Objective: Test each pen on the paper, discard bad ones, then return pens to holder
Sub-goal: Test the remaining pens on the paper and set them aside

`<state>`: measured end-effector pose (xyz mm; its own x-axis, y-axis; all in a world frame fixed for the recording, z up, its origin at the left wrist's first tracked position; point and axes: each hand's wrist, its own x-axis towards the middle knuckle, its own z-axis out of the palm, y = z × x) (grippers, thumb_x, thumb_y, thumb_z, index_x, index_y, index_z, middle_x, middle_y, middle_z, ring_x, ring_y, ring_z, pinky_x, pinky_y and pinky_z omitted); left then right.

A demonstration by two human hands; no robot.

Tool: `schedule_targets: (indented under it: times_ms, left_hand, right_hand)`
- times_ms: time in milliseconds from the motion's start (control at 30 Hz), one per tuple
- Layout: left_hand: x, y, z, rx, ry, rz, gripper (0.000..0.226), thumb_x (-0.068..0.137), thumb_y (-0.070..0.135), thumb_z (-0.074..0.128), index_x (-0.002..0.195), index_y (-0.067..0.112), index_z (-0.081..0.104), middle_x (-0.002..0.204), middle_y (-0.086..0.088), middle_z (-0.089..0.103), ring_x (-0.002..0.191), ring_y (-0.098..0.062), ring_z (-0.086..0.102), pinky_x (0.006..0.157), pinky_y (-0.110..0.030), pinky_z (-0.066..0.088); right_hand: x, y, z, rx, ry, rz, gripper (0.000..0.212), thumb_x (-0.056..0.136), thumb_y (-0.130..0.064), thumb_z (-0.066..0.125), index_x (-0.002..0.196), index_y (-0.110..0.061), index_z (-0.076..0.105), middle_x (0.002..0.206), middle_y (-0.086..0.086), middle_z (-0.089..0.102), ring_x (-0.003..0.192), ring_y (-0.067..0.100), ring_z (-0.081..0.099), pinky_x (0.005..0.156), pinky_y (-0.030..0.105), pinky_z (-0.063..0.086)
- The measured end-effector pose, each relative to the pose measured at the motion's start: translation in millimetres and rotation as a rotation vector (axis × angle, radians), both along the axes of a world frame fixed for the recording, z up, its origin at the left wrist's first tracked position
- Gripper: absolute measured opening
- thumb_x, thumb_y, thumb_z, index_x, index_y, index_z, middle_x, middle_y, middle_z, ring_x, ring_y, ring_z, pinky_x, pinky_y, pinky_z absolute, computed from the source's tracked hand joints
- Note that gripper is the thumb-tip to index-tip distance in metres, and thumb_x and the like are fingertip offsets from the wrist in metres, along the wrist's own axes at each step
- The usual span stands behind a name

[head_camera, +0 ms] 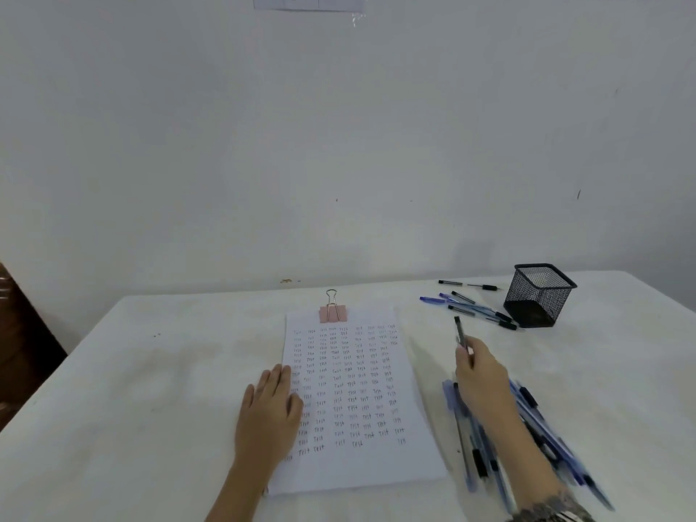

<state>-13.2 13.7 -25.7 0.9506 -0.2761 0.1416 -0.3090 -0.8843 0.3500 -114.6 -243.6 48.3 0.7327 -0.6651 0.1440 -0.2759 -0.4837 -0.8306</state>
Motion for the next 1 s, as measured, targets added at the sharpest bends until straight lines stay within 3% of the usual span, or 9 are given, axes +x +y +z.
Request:
schedule_targets:
  times_ms: [100,167,233,333,467,533,633,767,1000]
  left_hand:
    - [-1,1,-3,-0.007,-0.008,0.003,0.095,0.063,0.052,-0.013,0.146,0.016,0.019,0.154,0.002,0.018,0.143,-0.014,0.012,0.116,-0.032,0.005]
    - [0,1,-6,-0.027,-0.018,0.002,0.094,0.065,0.052,-0.01,0.145,0.014,0.023,0.152,0.0,0.022,0.142,-0.016,0.015,0.116,-0.034,0.008]
    - [0,1,-9,-0.053,-0.038,0.003,0.09,0.069,0.052,-0.006,0.143,0.012,0.028,0.15,-0.002,0.028,0.141,-0.019,0.02,0.115,-0.036,0.012]
    - [0,1,-10,-0.063,-0.045,0.008,0.089,0.069,0.052,-0.004,0.142,0.013,0.031,0.149,-0.003,0.03,0.14,-0.02,0.023,0.115,-0.036,0.013]
    - [0,1,-7,-0.046,-0.022,0.016,0.094,0.065,0.053,-0.008,0.144,0.016,0.025,0.152,0.0,0.024,0.142,-0.016,0.017,0.116,-0.034,0.01]
    - [-1,0,-5,-0.037,-0.005,0.017,0.095,0.063,0.053,-0.01,0.145,0.017,0.022,0.153,0.002,0.021,0.142,-0.015,0.014,0.116,-0.032,0.008]
    - [-2,0,-4,-0.041,-0.006,0.017,0.095,0.063,0.052,-0.011,0.145,0.017,0.021,0.153,0.002,0.021,0.142,-0.014,0.014,0.116,-0.032,0.008]
    - [-3,-1,-2,-0.026,0.009,0.027,0.096,0.061,0.052,-0.014,0.146,0.02,0.016,0.154,0.006,0.015,0.143,-0.011,0.01,0.115,-0.029,0.004]
    - [-1,-2,5,0.025,0.037,0.029,0.097,0.058,0.051,-0.017,0.147,0.021,0.006,0.155,0.008,0.005,0.143,-0.008,0.002,0.114,-0.026,-0.001]
  right_hand:
    - [-20,-14,-4,-0.228,0.284,-0.032,0.026,0.095,-0.01,0.044,0.115,-0.003,0.059,0.092,0.009,0.051,0.081,0.026,0.049,0.07,0.03,0.037]
    - [-32,-14,-6,-0.414,0.492,-0.061,0.024,0.093,-0.021,0.047,0.115,-0.018,0.058,0.111,0.003,0.056,0.098,0.023,0.054,0.076,0.03,0.043]
    - [-41,-15,-7,-0.471,0.615,-0.026,0.022,0.091,-0.03,0.051,0.112,-0.026,0.056,0.112,-0.008,0.057,0.102,0.016,0.055,0.077,0.027,0.044]
    - [-47,-20,-5,-0.399,0.642,0.08,0.021,0.088,-0.036,0.057,0.107,-0.026,0.057,0.092,-0.008,0.051,0.089,0.014,0.053,0.076,0.029,0.049]
    - [-33,-44,18,-0.254,0.552,0.086,0.015,0.083,-0.042,0.062,0.086,-0.028,0.059,0.092,-0.006,0.058,0.087,0.017,0.058,0.076,0.028,0.047]
    - [-6,-69,28,-0.292,0.529,0.066,0.013,0.087,-0.04,0.056,0.084,-0.027,0.057,0.092,-0.003,0.06,0.084,0.018,0.06,0.079,0.031,0.049]
    - [48,-105,25,-0.41,0.536,0.065,0.018,0.094,-0.024,0.043,0.086,-0.016,0.056,0.094,0.007,0.063,0.079,0.023,0.058,0.072,0.029,0.047]
    - [89,-137,-5,-0.604,0.659,0.158,0.03,0.094,-0.01,0.035,0.116,-0.007,0.056,0.113,0.013,0.054,0.101,0.028,0.055,0.082,0.032,0.047]
    - [100,-138,-16,-0.749,0.705,0.065,0.028,0.095,-0.015,0.039,0.121,-0.012,0.049,0.118,0.008,0.049,0.111,0.025,0.049,0.09,0.037,0.045]
